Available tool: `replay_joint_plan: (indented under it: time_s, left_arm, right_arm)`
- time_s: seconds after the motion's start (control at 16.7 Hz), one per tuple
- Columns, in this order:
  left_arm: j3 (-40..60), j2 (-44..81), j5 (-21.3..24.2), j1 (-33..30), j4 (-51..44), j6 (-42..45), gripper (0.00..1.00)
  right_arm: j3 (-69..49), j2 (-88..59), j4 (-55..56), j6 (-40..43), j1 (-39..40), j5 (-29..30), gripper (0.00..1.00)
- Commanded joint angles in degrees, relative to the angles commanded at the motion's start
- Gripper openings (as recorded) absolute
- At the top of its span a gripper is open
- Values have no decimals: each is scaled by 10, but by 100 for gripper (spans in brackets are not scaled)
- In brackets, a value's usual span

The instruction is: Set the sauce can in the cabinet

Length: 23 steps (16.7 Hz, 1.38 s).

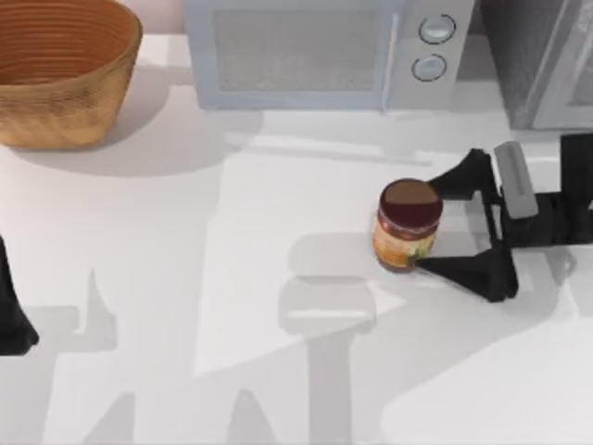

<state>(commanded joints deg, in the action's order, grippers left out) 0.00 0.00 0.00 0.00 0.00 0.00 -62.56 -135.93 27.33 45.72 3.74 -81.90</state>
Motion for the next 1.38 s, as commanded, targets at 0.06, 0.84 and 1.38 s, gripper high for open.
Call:
replay_joint_plan:
  time_s: [0.06, 0.84, 1.38]
  left_arm:
    - [0, 0, 0, 0, 0, 0, 100]
    - [0, 0, 0, 0, 0, 0, 100]
    - [0, 0, 0, 0, 0, 0, 100]
  right_arm:
    - [6, -4, 42, -33, 7, 5, 100]
    - [40, -12, 264, -216, 62, 51, 92]
    - [40, -12, 264, -216, 62, 51, 25]
